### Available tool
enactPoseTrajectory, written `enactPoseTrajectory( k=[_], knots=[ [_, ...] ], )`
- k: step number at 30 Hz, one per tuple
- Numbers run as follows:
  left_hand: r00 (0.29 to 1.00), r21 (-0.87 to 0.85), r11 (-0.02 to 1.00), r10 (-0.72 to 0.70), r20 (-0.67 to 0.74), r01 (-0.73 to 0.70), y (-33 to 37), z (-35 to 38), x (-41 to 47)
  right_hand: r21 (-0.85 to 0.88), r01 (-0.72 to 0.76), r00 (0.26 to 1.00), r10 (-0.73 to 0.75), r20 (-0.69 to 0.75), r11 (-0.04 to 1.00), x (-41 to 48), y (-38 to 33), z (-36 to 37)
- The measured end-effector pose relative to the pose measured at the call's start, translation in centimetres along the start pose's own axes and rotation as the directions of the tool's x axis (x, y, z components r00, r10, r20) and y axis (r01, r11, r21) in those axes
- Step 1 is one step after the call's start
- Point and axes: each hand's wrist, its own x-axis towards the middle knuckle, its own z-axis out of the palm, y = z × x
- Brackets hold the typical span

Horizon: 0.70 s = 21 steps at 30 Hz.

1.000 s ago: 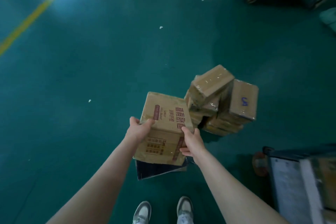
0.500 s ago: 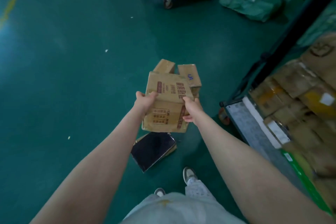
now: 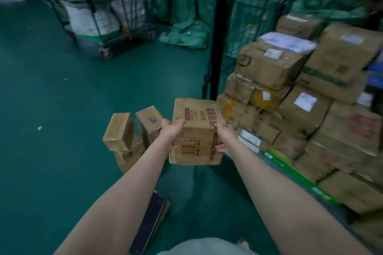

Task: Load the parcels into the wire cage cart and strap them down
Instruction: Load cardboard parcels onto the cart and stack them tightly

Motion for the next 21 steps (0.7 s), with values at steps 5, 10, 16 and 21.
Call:
enactPoseTrajectory(
  k=[5,10,16,21],
  knots=[
    [0.987,0.08,0.992,0.091,0.135,-0.102,4.4,6.9,0.3,0.109,0.018,0.99,-0.003,-0.138,0.994,1.2,-1.1,-7.6],
    [0.951,0.085,0.982,0.141,0.274,-0.17,7.7,16.4,-0.8,0.167,0.051,0.956,0.0,-0.292,0.985,1.9,-1.0,-17.4],
    [0.882,0.062,0.96,0.223,0.414,-0.272,11.8,29.4,-4.6,0.243,0.108,0.876,0.023,-0.482,0.964,2.5,-0.3,-30.9],
    [0.811,0.088,0.936,0.245,0.532,-0.341,13.3,38.7,-8.1,0.316,0.136,0.802,0.083,-0.592,0.939,2.5,2.3,-40.0]
  ],
)
